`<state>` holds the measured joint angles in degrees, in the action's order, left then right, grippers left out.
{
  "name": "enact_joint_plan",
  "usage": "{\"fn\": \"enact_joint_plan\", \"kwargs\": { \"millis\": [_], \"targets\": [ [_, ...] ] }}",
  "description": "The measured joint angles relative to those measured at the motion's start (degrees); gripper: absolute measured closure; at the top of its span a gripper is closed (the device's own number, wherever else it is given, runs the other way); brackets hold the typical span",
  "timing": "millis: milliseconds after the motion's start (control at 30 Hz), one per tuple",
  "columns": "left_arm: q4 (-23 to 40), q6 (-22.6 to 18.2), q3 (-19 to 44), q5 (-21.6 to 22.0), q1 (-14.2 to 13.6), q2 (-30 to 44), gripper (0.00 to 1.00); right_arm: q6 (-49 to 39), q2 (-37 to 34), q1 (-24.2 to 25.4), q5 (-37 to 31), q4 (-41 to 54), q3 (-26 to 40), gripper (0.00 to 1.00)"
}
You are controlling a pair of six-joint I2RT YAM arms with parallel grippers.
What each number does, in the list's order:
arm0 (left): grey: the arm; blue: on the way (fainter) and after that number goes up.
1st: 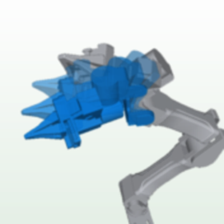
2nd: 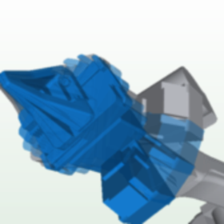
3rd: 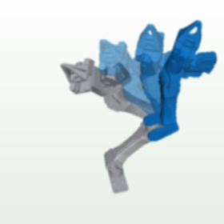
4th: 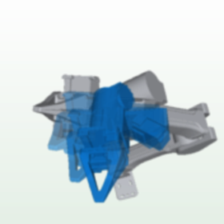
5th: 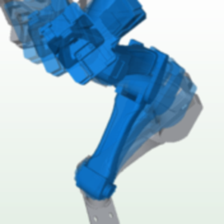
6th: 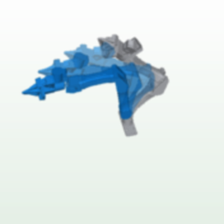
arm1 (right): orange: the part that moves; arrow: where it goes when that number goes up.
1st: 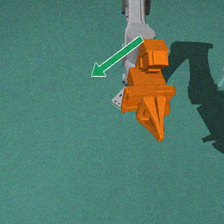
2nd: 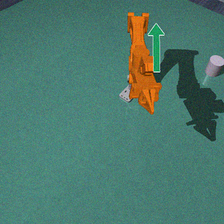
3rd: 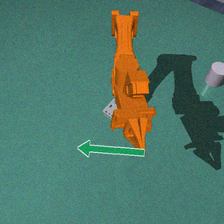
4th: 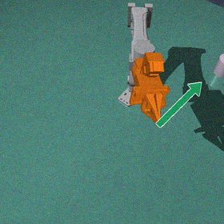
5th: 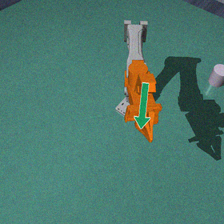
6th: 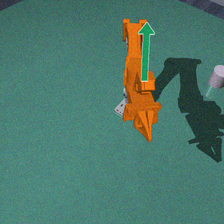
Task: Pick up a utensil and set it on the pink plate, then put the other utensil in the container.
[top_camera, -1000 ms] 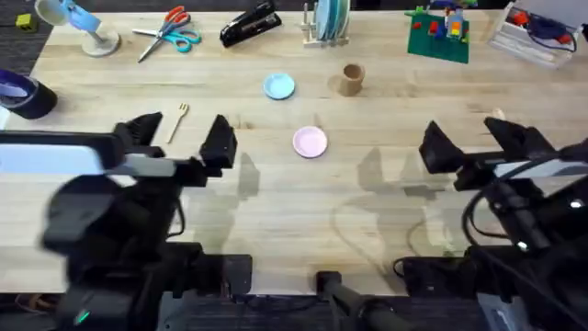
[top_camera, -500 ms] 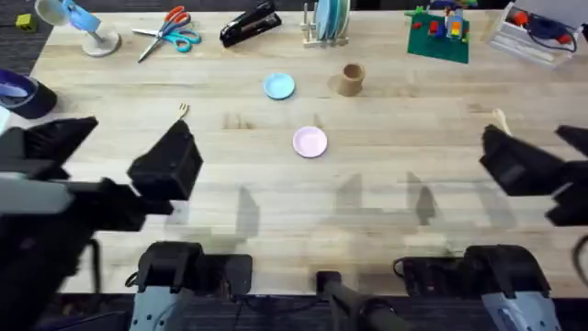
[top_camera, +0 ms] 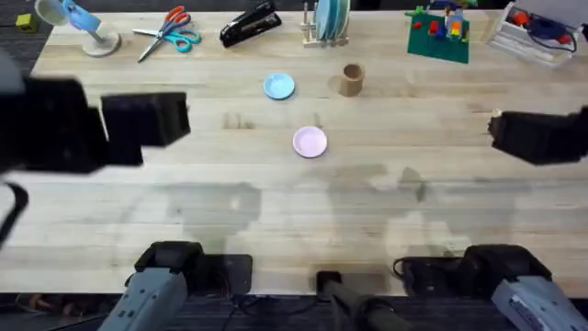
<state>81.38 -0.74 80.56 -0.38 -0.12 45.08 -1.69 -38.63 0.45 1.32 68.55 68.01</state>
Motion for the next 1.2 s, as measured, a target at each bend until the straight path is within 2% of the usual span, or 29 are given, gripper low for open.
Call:
{"fn": "enact_joint_plan", "kwargs": {
  "millis": [300,667,967,1100,1200],
  "targets": [
    [8.6,-3.1,10.2,0.5,0.0,15.2,0.008,-3.4,-11.6,0.0,-1.3,5.8,8.1,0.007],
    [11.9,-3.8,11.1,2.8,0.0,21.2,0.007,-4.2,-13.7,0.0,-4.8,6.2,8.8,0.007],
    [10.2,-7.8,11.2,2.8,0.0,24.7,0.008,-4.2,-13.7,0.0,-5.0,6.8,8.8,0.007],
    [7.6,-9.2,10.9,3.3,0.0,27.8,0.008,-4.2,-13.7,0.0,-5.0,6.9,8.8,0.007],
    [4.2,-9.8,8.5,3.7,0.3,29.6,0.008,-4.2,-13.7,0.0,-5.0,6.9,8.8,0.007]
  ]
}}
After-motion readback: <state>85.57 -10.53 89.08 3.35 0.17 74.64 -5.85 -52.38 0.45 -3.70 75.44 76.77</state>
